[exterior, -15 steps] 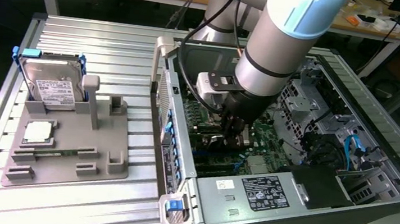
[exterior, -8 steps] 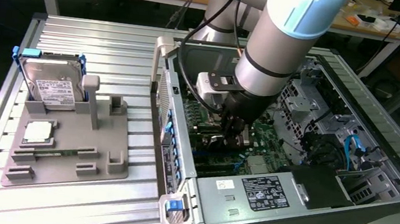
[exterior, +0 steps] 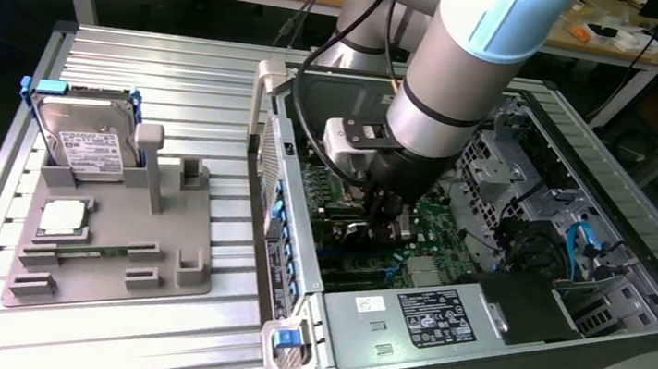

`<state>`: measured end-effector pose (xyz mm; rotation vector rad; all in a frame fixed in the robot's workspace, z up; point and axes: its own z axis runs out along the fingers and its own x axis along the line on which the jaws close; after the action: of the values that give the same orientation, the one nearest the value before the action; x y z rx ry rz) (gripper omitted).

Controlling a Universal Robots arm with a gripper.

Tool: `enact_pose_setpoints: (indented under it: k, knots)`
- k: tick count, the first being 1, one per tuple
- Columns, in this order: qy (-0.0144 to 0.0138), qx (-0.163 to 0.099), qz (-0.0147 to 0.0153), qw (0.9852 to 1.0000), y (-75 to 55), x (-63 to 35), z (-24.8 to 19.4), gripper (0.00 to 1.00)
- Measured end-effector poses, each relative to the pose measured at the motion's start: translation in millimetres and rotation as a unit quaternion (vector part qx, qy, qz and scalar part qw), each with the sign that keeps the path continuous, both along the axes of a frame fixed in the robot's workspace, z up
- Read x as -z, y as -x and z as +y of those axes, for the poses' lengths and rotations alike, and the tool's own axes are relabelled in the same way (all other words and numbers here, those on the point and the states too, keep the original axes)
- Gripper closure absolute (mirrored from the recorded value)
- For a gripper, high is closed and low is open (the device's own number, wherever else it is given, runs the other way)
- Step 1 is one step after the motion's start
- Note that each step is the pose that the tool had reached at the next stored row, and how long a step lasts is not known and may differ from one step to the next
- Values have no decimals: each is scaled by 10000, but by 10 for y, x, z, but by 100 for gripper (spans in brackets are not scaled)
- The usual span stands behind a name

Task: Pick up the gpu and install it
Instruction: 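Insert the gpu into the slot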

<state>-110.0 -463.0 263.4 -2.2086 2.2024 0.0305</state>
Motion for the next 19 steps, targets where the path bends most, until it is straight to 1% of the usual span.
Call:
enact_pose_setpoints:
  k: [1,4,5,6,7,13,15,19]
  knots:
    - [-1,0,0,10000,0,0,0,73]
    - [-26,0,1,10000,0,3,0,73]
    - [-36,0,1,10000,0,4,0,73]
    - [-59,-1,1,10000,0,5,-1,73]
    - [-67,0,1,10000,0,5,0,73]
    - [-69,0,0,10000,1,7,-5,73]
    - [-55,0,0,10000,0,7,-5,73]
    - [-52,0,0,10000,1,7,-5,73]
